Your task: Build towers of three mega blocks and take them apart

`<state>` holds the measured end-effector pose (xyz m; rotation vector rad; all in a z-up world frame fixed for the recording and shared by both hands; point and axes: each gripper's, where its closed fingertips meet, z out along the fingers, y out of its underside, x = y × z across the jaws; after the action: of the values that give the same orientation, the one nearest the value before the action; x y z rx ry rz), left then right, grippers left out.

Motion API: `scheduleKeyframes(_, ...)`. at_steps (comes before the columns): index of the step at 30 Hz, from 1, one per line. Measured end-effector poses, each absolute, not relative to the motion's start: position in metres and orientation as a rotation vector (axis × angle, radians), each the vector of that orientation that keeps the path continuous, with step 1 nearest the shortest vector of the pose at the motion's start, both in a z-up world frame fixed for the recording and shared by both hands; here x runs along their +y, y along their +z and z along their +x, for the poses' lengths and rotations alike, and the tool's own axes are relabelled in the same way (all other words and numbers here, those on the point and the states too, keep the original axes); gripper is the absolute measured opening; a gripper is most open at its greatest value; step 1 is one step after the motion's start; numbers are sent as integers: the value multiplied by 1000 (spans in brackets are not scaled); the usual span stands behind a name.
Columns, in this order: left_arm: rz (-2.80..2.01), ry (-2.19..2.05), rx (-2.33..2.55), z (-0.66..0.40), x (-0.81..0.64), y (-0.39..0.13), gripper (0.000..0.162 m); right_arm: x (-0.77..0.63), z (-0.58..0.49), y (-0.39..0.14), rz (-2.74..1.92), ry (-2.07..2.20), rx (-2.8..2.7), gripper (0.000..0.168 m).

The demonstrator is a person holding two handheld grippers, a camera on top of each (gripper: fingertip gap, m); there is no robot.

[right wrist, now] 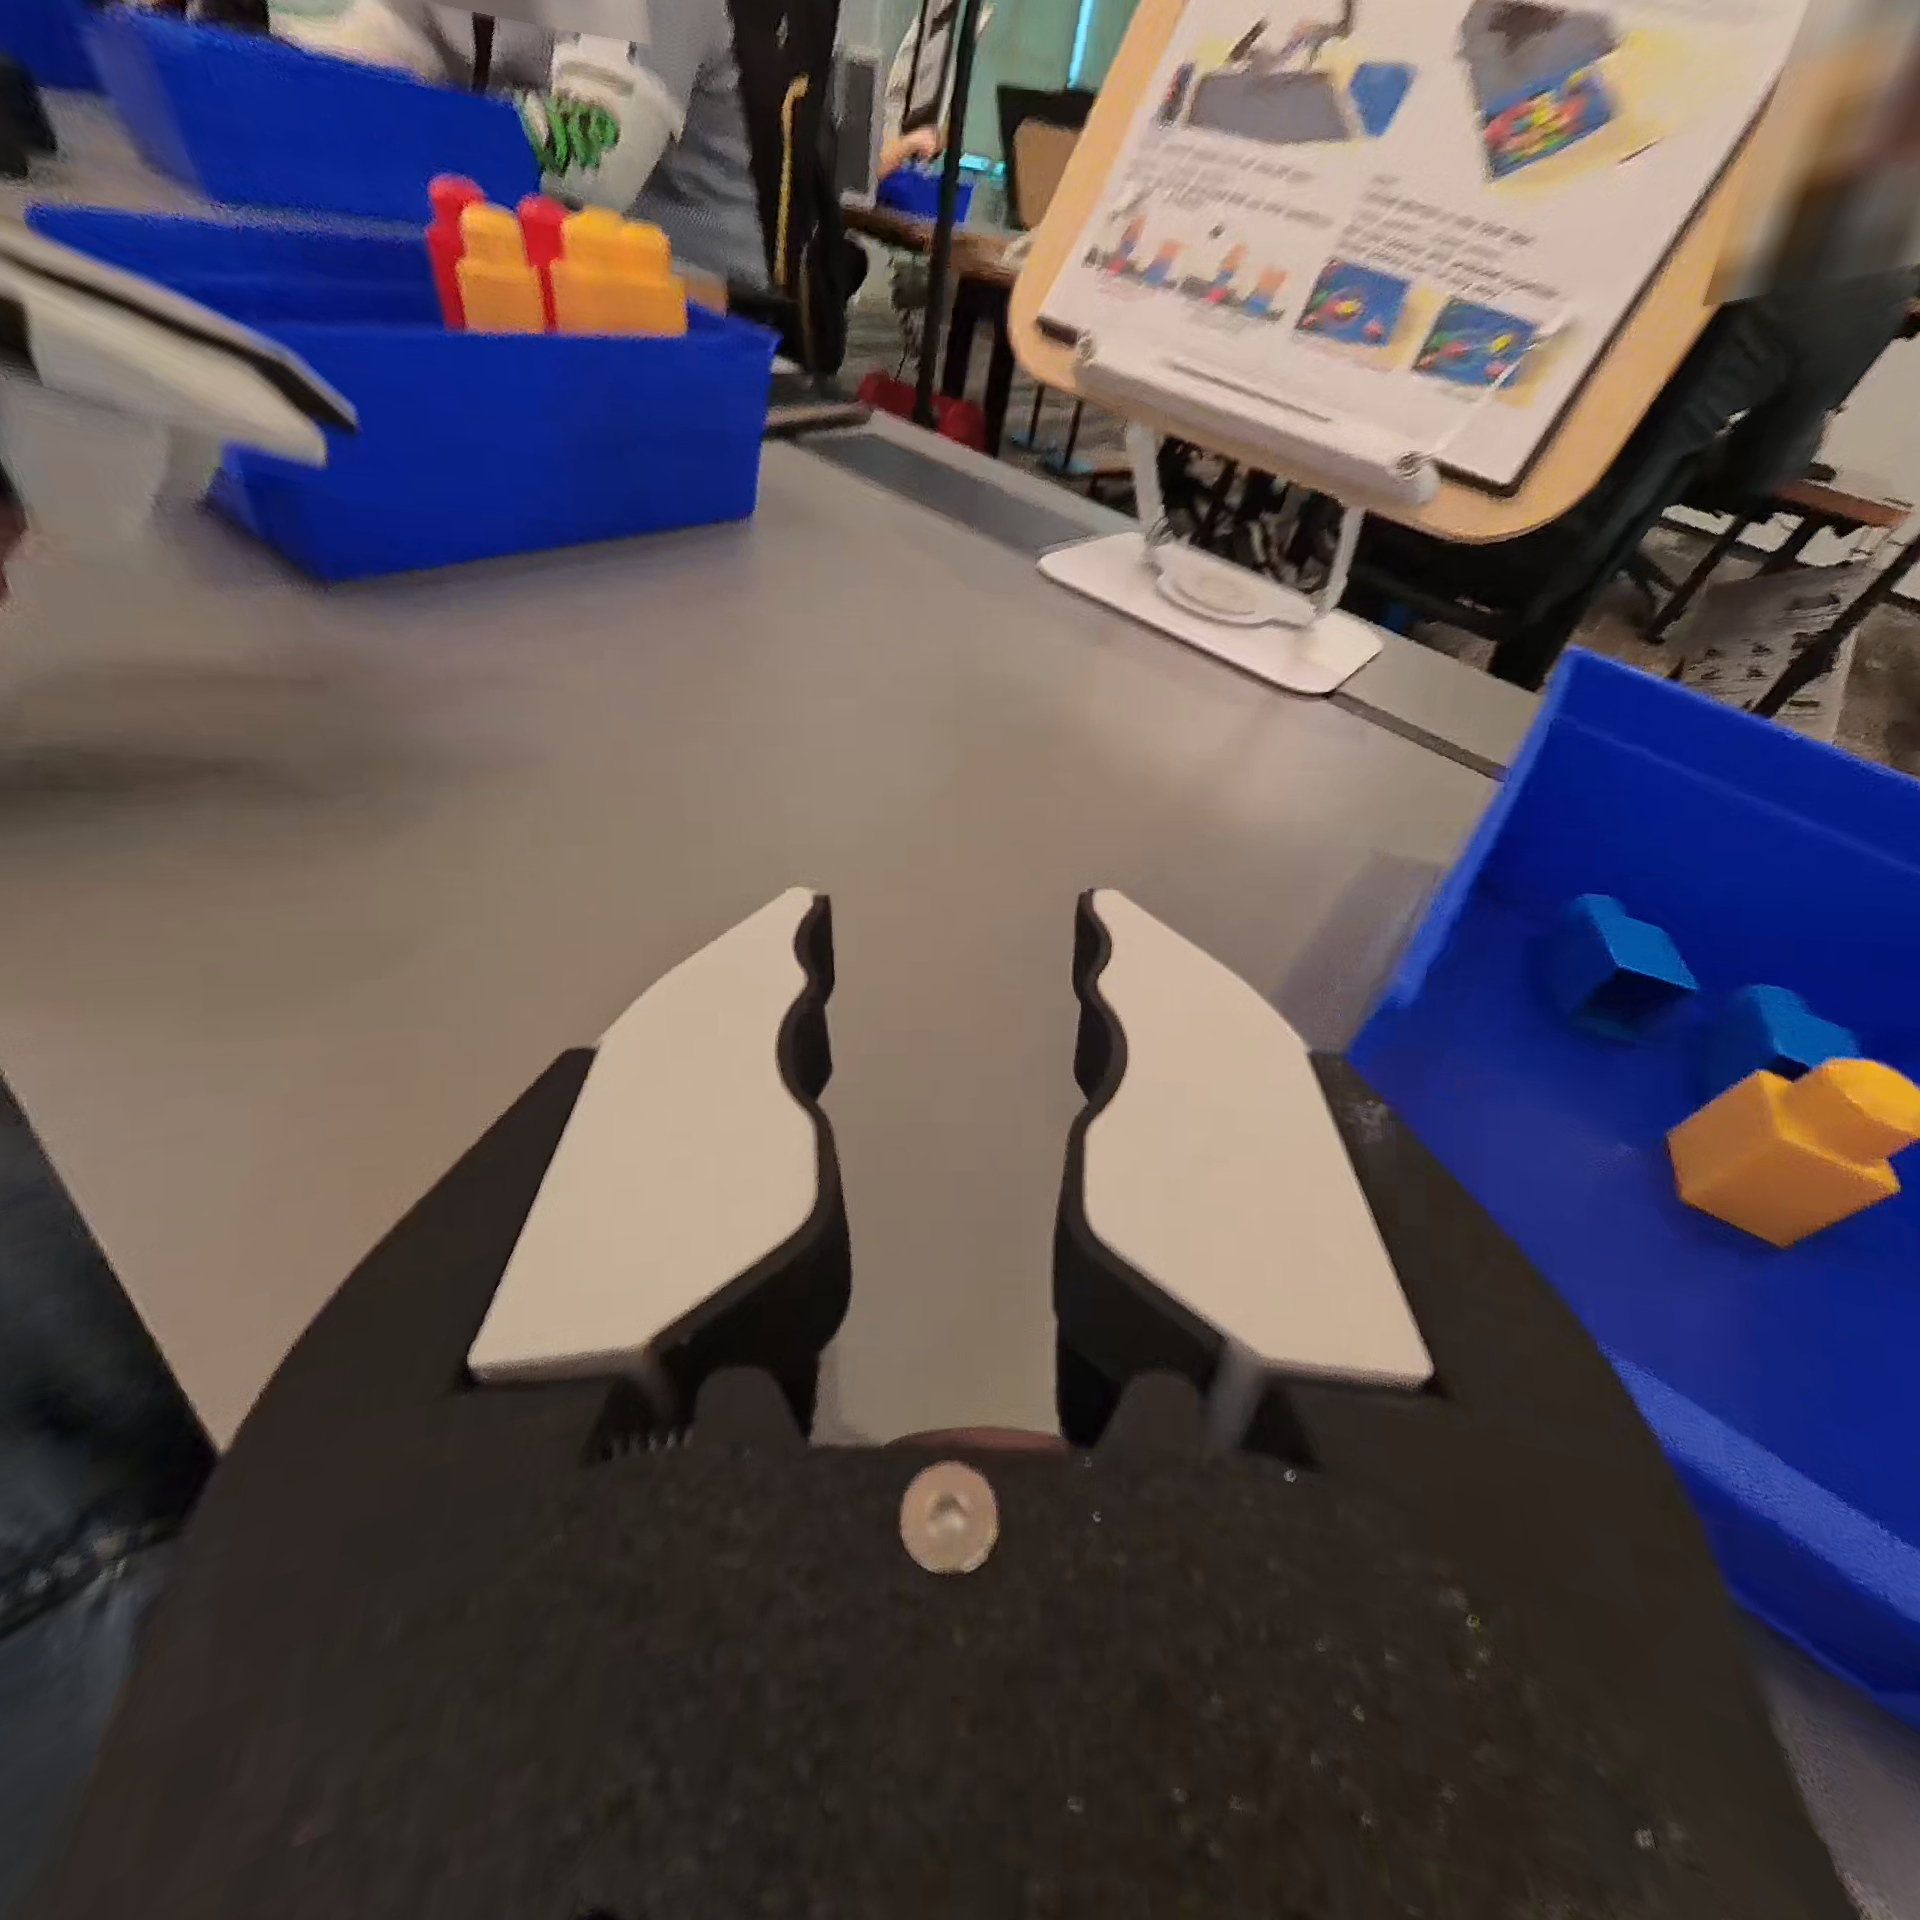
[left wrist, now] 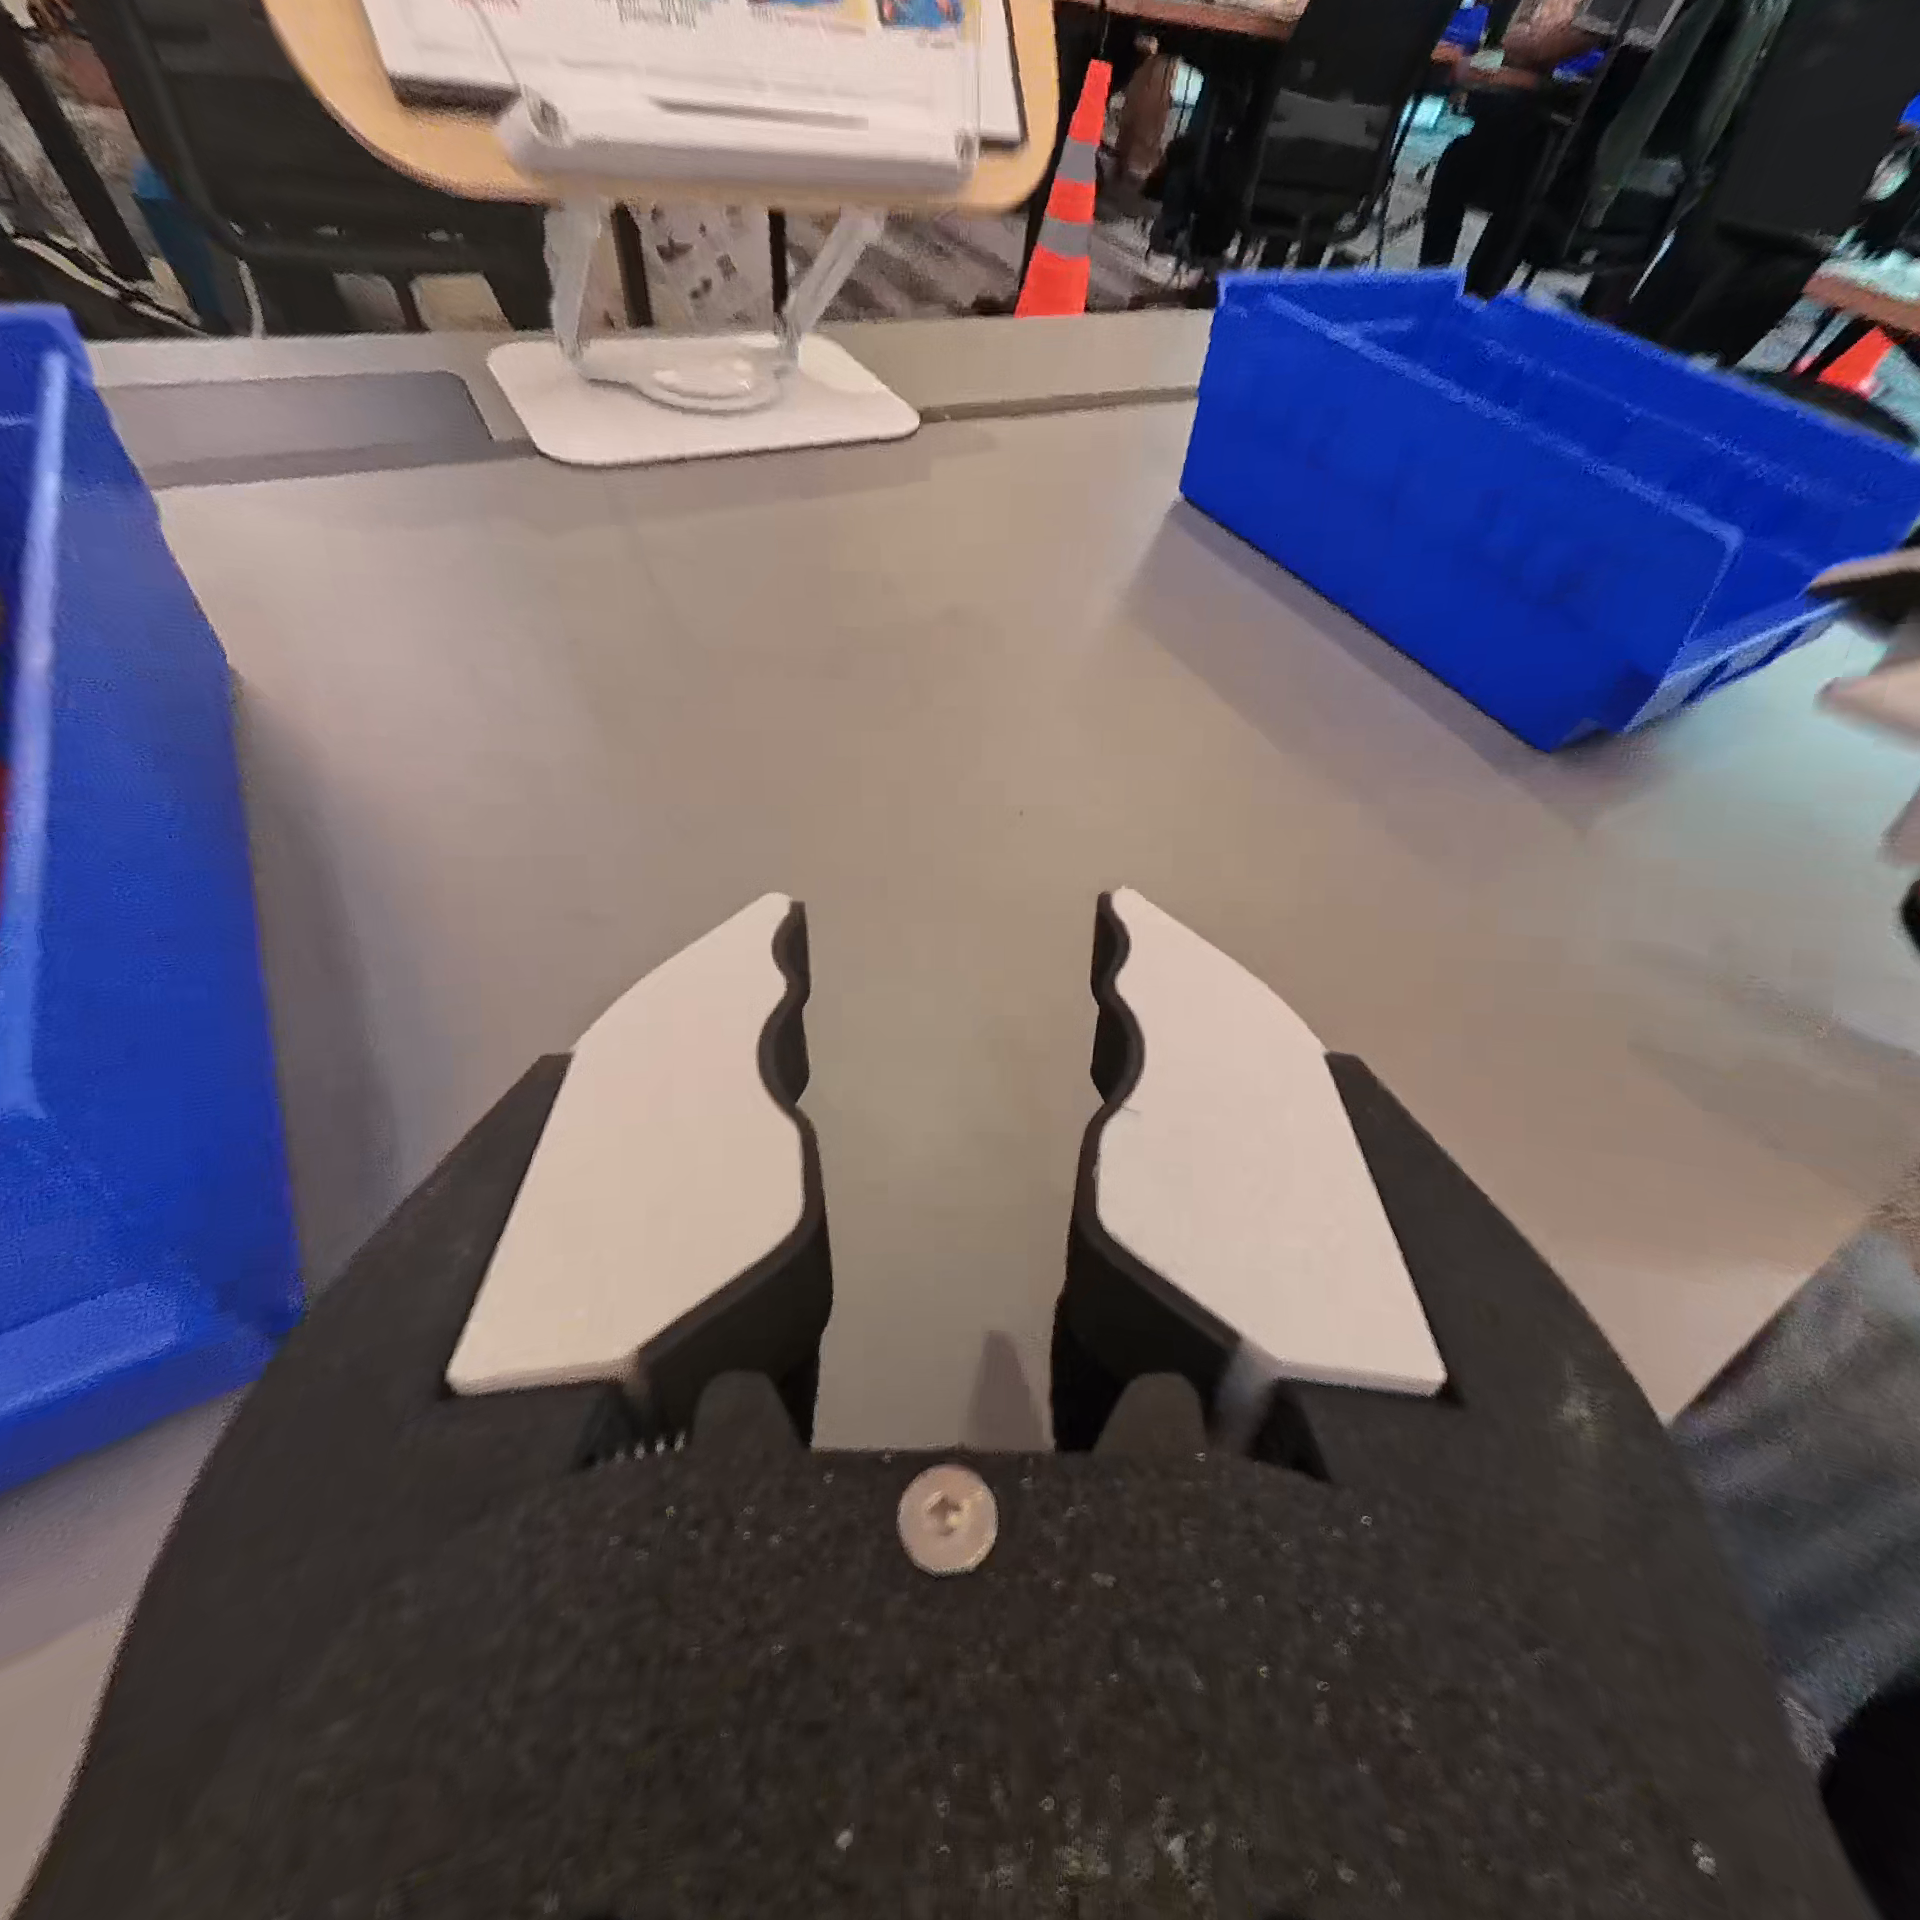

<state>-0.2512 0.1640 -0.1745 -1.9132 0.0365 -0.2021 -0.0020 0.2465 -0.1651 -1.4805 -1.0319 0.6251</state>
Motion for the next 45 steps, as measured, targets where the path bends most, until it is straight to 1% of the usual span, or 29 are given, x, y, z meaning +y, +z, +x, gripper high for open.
scheduleKeyframes(4, -1855, -229, 22, -272, 151, -142, 52, 236, -14, -168, -1482, 680, -1080, 44)
scheduleKeyframes(9, -1909, -128, 11, -351, 129, -120, 58, 231, -15, -178, -1521, 734, -1095, 44)
scheduleKeyframes(12, -1994, -32, 46, -405, 133, -127, 64, 230, -15, -176, -1519, 791, -1092, 43)
scheduleKeyframes(15, -2058, 141, 164, -448, 153, -139, 65, 232, -19, -177, -1530, 840, -1092, 43)
scheduleKeyframes(18, -2161, 100, 237, -468, 178, -163, 65, 237, -21, -179, -1550, 858, -1085, 43)
scheduleKeyframes(23, -2427, 20, 323, -483, 211, -219, 67, 241, -25, -181, -1571, 862, -1072, 43)
scheduleKeyframes(26, -2440, -12, 332, -486, 230, -230, 63, 242, -31, -179, -1565, 859, -1074, 43)
scheduleKeyframes(30, -2384, -79, 329, -484, 241, -227, 50, 243, -42, -182, -1569, 875, -1086, 42)
scheduleKeyframes(34, -2291, -246, 305, -475, 234, -201, 36, 242, -50, -186, -1574, 903, -1109, 42)
scheduleKeyframes(38, -2155, -395, 333, -453, 223, -143, 36, 243, -59, -177, -1554, 972, -1120, 41)
scheduleKeyframes(40, -2098, -492, 412, -423, 217, -109, 36, 246, -67, -159, -1523, 1045, -1125, 42)
scheduleKeyframes(42, -2079, -510, 551, -385, 215, -88, 36, 248, -80, -134, -1478, 1132, -1163, 44)
scheduleKeyframes(44, -2083, -525, 714, -340, 216, -82, 36, 249, -98, -107, -1431, 1200, -1244, 45)
scheduleKeyframes(45, -2095, -527, 788, -318, 218, -83, 36, 250, -108, -93, -1396, 1219, -1285, 48)
